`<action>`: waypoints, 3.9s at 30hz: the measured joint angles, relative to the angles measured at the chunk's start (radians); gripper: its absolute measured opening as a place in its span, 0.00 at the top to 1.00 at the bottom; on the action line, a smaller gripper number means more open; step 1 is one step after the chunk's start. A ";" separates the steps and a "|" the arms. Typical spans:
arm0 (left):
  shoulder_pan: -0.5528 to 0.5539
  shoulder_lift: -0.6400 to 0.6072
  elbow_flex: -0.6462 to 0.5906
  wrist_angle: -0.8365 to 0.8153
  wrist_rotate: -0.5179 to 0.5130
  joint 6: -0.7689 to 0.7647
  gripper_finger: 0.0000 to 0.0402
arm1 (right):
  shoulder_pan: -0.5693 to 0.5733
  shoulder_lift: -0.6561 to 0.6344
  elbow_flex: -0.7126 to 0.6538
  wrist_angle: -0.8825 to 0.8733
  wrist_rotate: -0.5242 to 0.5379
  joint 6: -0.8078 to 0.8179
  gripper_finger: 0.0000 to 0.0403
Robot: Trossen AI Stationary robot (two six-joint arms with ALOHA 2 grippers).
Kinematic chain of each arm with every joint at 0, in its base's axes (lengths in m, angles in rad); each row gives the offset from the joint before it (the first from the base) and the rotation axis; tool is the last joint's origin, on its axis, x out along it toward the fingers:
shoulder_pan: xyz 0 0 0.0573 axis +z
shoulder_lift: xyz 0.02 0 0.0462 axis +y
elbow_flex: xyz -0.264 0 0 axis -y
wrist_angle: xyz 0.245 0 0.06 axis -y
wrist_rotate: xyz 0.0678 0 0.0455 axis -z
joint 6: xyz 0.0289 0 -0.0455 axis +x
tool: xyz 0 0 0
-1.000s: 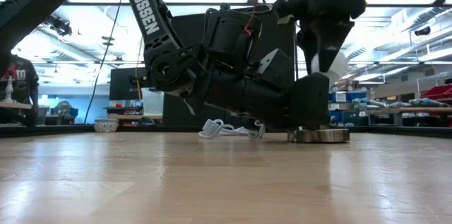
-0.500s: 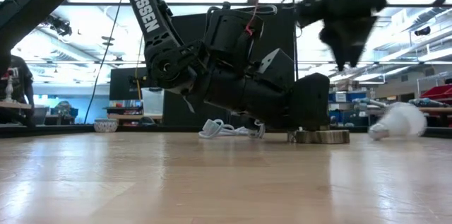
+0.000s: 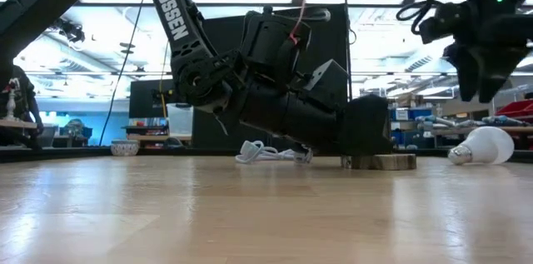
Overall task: Screw lightbulb
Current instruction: Insert the white lightbulb into the lamp socket
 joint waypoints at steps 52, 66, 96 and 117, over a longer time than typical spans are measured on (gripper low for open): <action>-0.008 -0.012 0.001 -0.050 0.005 0.008 0.27 | -0.168 0.440 -0.040 0.109 -0.118 -0.397 0.44; -0.014 -0.096 0.000 -0.249 -0.007 0.072 0.27 | -0.168 0.270 0.058 0.152 -0.166 -0.310 0.46; 0.019 -0.251 -0.007 -0.549 0.120 0.131 0.16 | -0.137 0.187 0.072 0.364 -0.261 -0.234 0.47; -0.031 -0.362 -0.008 -0.828 -0.016 0.146 0.19 | -0.108 0.149 0.072 0.056 -0.188 0.246 0.47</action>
